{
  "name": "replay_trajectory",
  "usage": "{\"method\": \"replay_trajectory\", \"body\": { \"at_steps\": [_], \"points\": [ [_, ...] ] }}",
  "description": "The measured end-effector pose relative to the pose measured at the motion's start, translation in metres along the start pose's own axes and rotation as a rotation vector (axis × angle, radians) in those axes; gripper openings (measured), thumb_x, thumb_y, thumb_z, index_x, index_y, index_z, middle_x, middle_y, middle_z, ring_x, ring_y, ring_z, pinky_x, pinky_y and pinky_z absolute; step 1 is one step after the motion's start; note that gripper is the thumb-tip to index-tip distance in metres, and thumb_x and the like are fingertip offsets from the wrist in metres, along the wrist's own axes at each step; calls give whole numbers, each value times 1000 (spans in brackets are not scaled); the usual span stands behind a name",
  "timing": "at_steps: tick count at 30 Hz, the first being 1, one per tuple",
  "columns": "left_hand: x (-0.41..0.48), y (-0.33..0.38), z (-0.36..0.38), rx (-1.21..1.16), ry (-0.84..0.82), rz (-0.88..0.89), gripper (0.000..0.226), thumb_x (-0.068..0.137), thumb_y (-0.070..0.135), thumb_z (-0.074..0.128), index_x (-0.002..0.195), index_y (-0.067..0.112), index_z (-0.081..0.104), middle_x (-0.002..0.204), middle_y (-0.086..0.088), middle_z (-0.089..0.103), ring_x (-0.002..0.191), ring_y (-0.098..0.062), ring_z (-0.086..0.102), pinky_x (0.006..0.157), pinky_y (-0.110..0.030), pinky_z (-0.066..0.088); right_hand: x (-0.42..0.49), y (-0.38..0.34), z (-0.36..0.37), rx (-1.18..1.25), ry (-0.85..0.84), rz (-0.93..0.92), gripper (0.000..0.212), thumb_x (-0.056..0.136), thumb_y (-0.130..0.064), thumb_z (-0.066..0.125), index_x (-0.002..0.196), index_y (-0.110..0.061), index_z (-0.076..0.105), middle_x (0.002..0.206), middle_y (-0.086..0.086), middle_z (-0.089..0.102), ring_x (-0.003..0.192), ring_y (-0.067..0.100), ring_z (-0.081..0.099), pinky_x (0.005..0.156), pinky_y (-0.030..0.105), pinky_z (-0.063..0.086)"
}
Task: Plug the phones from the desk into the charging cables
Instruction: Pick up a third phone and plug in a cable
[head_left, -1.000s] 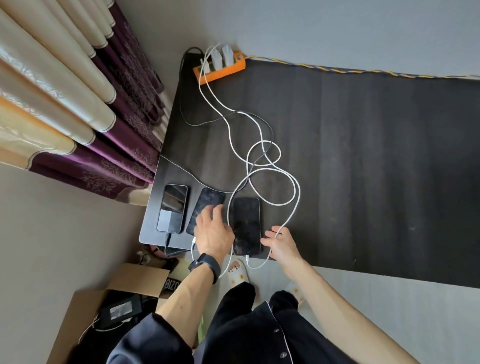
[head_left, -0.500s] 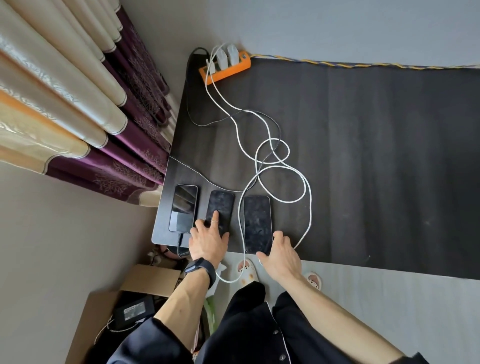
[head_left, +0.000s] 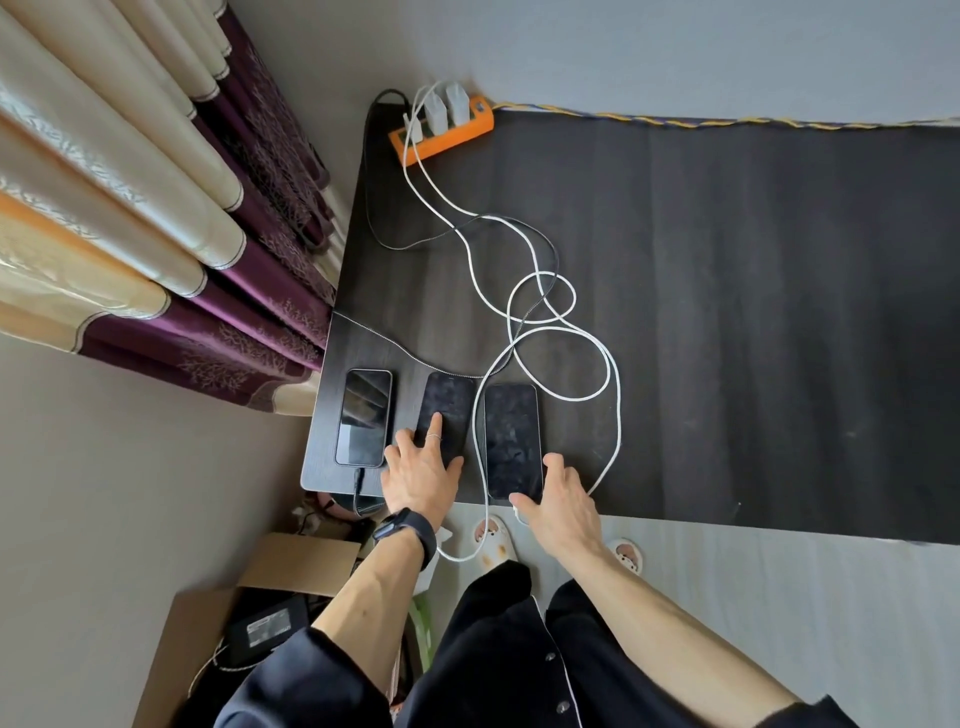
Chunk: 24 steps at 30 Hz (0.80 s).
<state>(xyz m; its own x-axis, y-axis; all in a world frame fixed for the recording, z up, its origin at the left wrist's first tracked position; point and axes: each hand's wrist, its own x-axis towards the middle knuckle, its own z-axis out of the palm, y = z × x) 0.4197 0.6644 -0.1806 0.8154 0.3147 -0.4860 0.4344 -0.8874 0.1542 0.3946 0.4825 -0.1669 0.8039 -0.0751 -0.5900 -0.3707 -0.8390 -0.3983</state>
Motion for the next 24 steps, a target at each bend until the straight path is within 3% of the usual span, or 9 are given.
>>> {"method": "replay_trajectory", "body": {
  "at_steps": [8, 14, 17, 20, 24],
  "points": [
    [-5, 1, 3, 5, 8, -10, 75, 92, 57, 54, 155, 38, 19, 137, -11, 36, 124, -31, 42, 97, -44, 47, 5, -5, 11, 27, 30, 105, 40, 92, -51, 59, 101, -20, 35, 94, 0, 73, 91, 29, 68, 77, 42, 52],
    [-4, 4, 2, 20, 9, -25, 76, 92, 58, 53, 156, 37, 17, 135, -12, 37, 122, -32, 43, 97, -44, 47, 3, -12, 16, 125, -6, 235, 44, 94, -49, 57, 107, -11, 38, 99, 10, 70, 94, 36, 67, 65, 36, 44],
    [-3, 3, 0, 30, 4, -15, 77, 92, 59, 52, 156, 37, 16, 134, -12, 38, 122, -31, 44, 96, -43, 46, 1, -13, 15, 129, -16, 240, 43, 94, -50, 56, 107, -11, 41, 91, 6, 67, 91, 33, 66, 64, 35, 45],
    [-4, 1, 0, 35, 5, -13, 77, 91, 59, 52, 156, 37, 16, 135, -12, 38, 122, -32, 44, 96, -43, 46, 2, -12, 13, 105, -44, 235, 44, 93, -53, 55, 105, -13, 43, 88, 2, 65, 92, 32, 66, 65, 36, 47],
    [-5, 4, -1, 34, -7, -11, 76, 91, 58, 52, 155, 36, 16, 137, -11, 37, 124, -32, 43, 97, -44, 45, 3, -7, 10, 35, -112, 155, 34, 95, -48, 50, 102, -16, 45, 100, 9, 69, 95, 35, 65, 74, 39, 52]
  ]
}}
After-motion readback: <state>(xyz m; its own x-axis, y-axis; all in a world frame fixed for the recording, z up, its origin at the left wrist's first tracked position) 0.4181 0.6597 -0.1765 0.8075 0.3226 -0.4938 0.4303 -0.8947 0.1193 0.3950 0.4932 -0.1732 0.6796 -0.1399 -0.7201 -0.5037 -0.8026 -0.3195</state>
